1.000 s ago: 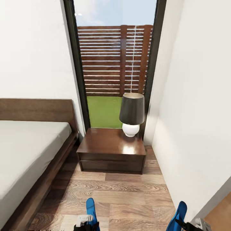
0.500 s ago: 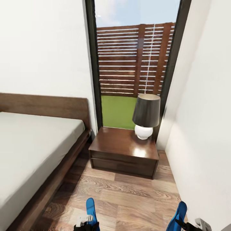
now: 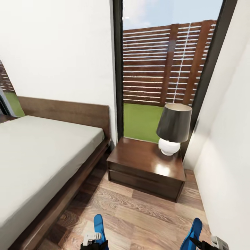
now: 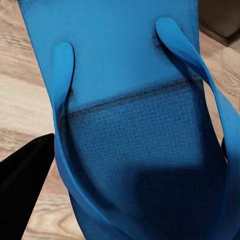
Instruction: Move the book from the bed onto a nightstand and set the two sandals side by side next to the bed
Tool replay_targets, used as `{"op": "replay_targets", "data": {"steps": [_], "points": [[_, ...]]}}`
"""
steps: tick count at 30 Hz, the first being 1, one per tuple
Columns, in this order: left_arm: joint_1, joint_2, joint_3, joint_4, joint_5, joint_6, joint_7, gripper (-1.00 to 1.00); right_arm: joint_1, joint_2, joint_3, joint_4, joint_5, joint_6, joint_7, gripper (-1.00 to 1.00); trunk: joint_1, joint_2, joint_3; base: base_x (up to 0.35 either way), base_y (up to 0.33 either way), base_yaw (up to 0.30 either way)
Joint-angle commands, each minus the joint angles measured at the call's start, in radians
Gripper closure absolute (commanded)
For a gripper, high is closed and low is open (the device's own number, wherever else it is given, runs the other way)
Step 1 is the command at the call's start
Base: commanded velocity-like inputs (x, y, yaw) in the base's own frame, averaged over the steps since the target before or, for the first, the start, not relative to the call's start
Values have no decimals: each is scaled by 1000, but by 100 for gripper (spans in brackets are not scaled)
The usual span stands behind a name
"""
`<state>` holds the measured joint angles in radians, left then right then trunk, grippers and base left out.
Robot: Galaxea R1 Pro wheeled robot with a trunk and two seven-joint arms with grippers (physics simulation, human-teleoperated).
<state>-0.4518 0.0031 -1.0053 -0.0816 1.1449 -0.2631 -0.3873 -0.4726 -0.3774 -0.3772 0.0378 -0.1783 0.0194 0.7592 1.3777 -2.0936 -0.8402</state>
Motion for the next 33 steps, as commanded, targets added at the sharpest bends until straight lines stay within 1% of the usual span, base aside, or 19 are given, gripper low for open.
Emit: {"op": "replay_targets", "data": {"steps": [1, 33], "points": [[-1, 0, -9, 0, 9, -3, -2, 100, -1, 0, 1, 4, -10, 2, 5, 100, 0, 0, -1, 37, -63, 292], [0, -2, -8, 0, 11, -2, -2, 100, -1, -1, 1, 2, -10, 2, 5, 100, 0, 0, -1, 2, -4, 292]]}}
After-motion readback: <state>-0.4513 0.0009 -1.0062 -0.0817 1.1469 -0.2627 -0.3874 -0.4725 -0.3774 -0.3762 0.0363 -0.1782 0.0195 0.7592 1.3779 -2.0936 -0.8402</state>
